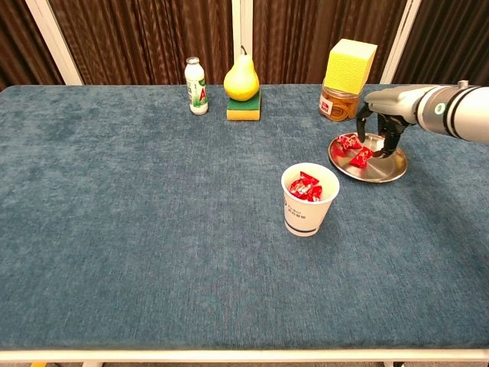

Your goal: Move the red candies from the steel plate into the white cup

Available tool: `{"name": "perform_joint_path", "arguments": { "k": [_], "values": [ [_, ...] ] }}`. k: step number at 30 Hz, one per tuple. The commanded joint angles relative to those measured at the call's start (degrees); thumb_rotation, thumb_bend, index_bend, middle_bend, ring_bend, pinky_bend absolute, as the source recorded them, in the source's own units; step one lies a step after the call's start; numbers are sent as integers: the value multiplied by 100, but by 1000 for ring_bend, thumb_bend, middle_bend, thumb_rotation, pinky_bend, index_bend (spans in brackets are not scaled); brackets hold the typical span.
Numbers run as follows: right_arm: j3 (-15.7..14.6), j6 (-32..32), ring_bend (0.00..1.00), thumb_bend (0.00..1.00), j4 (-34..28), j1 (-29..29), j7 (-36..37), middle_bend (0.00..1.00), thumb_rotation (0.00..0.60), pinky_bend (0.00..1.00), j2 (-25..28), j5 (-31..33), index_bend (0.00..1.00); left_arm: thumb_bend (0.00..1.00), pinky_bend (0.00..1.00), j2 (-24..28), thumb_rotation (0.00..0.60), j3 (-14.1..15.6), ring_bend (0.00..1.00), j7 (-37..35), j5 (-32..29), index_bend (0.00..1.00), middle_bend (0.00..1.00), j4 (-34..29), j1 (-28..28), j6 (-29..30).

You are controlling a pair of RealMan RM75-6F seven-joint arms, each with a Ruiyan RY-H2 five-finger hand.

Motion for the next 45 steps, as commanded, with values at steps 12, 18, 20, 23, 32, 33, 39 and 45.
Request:
{"name": "perform_joint_path", "arguments": {
  "k": [12,18,20,23,32,33,39,45],
  "values": [
    [-102,-125,972,219,357,152,-320,947,600,1000,-320,125,451,96,161,-19,600,0,176,-48,-21,233,164,49,14,-12],
    [-131,-112,972,219,384,136,-385,947,600,1000,-339,186,461,96,161,-32,600,-1,176,-74,-18,233,163,78,14,-16],
    [-127,-112,972,219,394,138,-396,947,600,1000,-351,195,466,96,161,-36,600,-3,176,-75,-17,233,164,84,13,-15],
    [-120,-121,973,222,425,143,-411,947,600,1000,-384,205,483,96,161,-34,600,-3,176,-73,-18,233,163,86,15,-14],
    [-80,-97,978,310,545,159,-456,947,600,1000,-498,232,571,95,161,-45,600,-2,176,-81,-37,233,163,104,33,-13],
    [-68,-83,978,317,531,154,-448,947,600,1000,-493,222,577,94,161,-45,600,-2,176,-88,-36,233,163,103,33,-14],
    [157,270,978,321,-407,-20,-4,947,600,1000,52,-365,581,96,161,-31,600,-7,176,-81,-24,233,163,97,36,7],
    [398,689,978,318,-2356,-462,839,947,600,1000,1152,-1434,585,96,161,6,600,-21,176,-11,-2,233,163,34,26,32]
  ]
}}
